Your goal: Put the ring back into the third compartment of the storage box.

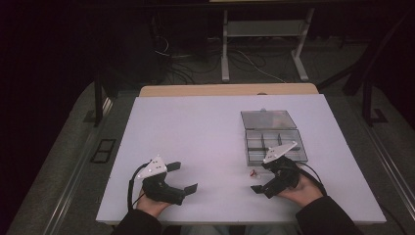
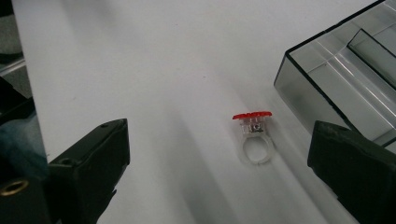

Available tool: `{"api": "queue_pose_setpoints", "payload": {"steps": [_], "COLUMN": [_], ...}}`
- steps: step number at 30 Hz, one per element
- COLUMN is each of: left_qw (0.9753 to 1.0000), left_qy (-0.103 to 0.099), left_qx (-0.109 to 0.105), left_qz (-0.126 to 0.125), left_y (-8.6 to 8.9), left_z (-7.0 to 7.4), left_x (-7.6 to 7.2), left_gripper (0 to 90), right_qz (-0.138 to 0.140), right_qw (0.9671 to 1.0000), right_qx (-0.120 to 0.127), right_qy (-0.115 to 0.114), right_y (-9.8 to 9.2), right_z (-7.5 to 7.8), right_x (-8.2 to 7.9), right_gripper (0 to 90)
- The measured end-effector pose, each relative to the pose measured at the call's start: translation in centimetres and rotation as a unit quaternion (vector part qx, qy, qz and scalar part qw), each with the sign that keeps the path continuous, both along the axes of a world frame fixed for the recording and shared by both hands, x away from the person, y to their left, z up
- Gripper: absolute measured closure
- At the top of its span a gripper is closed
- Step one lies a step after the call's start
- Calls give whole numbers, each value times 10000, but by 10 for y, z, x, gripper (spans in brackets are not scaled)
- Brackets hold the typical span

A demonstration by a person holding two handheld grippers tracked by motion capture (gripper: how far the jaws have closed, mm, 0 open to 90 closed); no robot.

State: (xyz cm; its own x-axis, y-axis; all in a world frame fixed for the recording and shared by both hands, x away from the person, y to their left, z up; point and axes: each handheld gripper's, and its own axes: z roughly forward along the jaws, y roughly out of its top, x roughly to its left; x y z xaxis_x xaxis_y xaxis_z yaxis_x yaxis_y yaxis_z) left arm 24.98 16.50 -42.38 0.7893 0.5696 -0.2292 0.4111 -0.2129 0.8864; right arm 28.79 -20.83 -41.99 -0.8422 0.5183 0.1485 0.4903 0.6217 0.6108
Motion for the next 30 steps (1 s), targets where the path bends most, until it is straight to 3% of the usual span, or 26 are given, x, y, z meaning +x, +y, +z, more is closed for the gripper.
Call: {"api": "queue_pose_setpoints", "payload": {"steps": [1, 5, 16, 30], "left_qw": [10000, 10000, 10000, 10000], "left_qy": [5, 4, -8, -15], "left_qx": [9, 17, 15, 26], "left_qz": [-8, -15, -28, -62], "left_y": [0, 0, 0, -1], "left_z": [0, 0, 0, 0], "left_x": [0, 0, 0, 0], "left_gripper": [0, 0, 0, 0], "right_qz": [2, 25, 35, 69], "right_qw": [10000, 10000, 9998, 9990], "right_qx": [-27, -51, -201, -418], "right_qy": [-16, -24, -50, -120], "right_y": [1, 4, 8, 13], "right_z": [0, -1, -6, -13], "right_x": [0, 1, 6, 13], "right_gripper": [138, 157, 314, 419]}}
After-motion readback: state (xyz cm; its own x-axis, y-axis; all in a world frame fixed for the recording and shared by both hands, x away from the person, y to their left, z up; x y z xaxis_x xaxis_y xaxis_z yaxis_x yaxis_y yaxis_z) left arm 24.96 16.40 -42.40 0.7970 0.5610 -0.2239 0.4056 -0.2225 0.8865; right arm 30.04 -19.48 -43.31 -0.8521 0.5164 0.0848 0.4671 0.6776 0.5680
